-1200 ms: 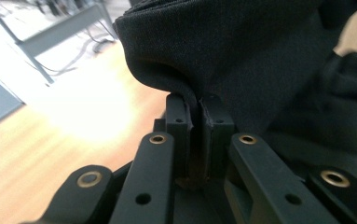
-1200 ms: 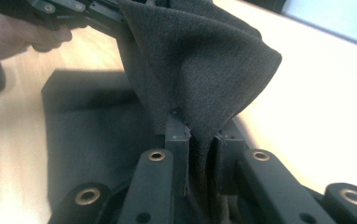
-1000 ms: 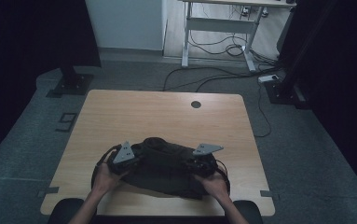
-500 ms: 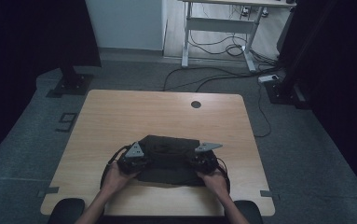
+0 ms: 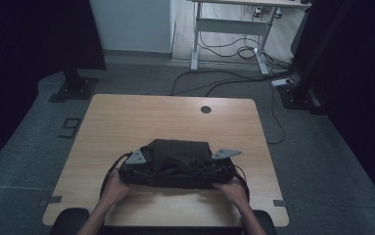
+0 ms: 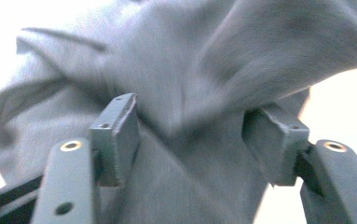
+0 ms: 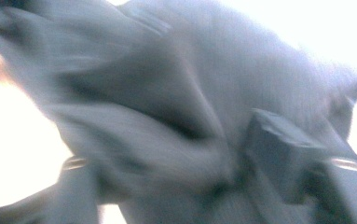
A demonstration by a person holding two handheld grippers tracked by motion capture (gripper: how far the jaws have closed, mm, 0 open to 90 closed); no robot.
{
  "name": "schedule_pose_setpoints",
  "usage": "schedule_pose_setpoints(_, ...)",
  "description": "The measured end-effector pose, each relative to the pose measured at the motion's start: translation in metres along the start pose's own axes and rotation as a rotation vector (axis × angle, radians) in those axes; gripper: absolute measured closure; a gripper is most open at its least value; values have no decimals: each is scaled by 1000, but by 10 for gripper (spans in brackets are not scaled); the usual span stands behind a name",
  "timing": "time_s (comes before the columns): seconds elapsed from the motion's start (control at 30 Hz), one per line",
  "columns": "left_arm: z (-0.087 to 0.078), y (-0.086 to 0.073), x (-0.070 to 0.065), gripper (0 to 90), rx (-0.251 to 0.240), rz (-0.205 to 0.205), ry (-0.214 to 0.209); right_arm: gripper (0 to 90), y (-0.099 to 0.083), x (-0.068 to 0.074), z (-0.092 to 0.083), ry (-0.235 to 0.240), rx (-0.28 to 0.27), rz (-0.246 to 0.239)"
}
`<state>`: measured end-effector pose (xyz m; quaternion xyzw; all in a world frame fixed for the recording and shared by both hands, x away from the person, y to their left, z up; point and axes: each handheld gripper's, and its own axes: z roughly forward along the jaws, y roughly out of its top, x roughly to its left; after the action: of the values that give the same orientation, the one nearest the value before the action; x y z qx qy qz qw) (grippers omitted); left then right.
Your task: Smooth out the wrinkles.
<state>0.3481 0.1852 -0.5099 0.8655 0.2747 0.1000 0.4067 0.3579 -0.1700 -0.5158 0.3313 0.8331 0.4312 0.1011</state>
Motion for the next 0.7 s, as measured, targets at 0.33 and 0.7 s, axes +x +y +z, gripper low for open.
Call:
schedule_pose_setpoints(0.33, -31, 18, 16, 235, -83, -104, 81, 249, -25, -26, -51, -107, 3, 122)
schedule_pose_setpoints(0.7, 22, 14, -15, 190, 48, -109, 128, 150, 10, 13, -7, -139, 23, 118)
